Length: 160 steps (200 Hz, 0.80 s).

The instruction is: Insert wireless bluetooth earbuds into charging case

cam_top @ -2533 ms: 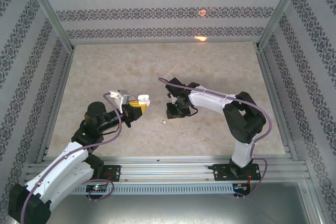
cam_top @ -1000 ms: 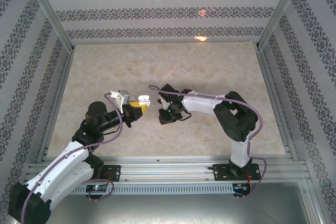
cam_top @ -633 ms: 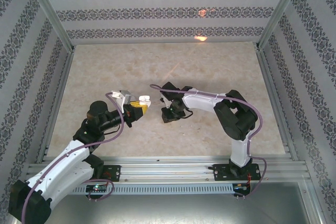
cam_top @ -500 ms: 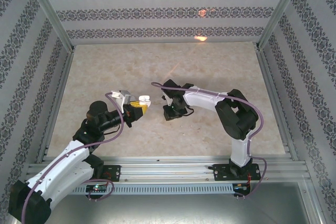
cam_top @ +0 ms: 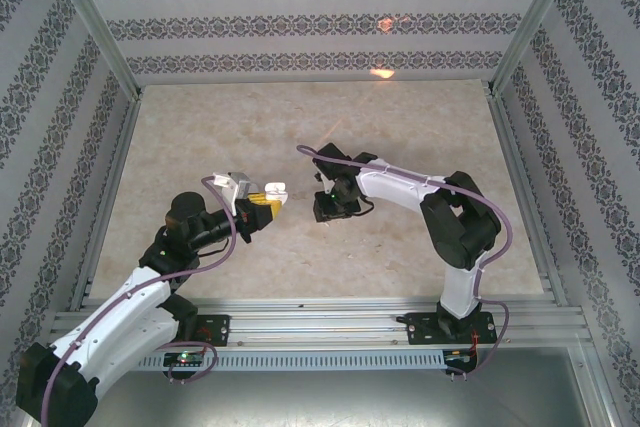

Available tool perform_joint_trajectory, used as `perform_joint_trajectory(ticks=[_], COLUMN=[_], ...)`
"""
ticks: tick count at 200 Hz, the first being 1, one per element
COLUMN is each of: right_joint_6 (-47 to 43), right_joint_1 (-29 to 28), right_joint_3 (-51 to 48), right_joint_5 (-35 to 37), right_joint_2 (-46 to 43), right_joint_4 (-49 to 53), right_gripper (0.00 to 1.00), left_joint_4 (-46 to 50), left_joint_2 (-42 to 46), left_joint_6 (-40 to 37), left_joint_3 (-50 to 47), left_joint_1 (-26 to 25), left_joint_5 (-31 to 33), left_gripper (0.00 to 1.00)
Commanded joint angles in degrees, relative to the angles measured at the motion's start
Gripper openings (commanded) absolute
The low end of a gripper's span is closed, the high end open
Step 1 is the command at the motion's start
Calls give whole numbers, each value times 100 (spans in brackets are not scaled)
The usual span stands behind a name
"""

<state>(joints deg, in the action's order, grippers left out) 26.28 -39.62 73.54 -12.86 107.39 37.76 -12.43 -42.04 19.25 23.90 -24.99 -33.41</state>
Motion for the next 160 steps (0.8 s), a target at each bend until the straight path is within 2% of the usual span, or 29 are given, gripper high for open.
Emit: perform_joint_trajectory(ticks=[1, 40, 113, 136, 160], right_joint_6=[-398, -1050, -1384, -1422, -1465], right_joint_1=[-108, -322, -358, -361, -355], right_joint_3=[291, 799, 1171, 1172, 1215], right_joint_5=[133, 534, 878, 865, 838], right_joint_2=[95, 587, 1188, 1290, 1361], right_joint_4=[256, 780, 1082, 1054, 1080], right_gripper=[38, 41, 42, 37, 27], left_joint_4=[-247, -189, -36, -22, -38], left_joint_2=[110, 176, 433, 417, 394], left_joint_6=[-99, -79, -32, -43, -37], left_joint_3=[94, 64, -35, -19, -4], left_joint_1=[64, 58, 58, 64, 64], left_joint_5=[-98, -96, 10, 16, 18], left_gripper=[0, 0, 0, 0, 0])
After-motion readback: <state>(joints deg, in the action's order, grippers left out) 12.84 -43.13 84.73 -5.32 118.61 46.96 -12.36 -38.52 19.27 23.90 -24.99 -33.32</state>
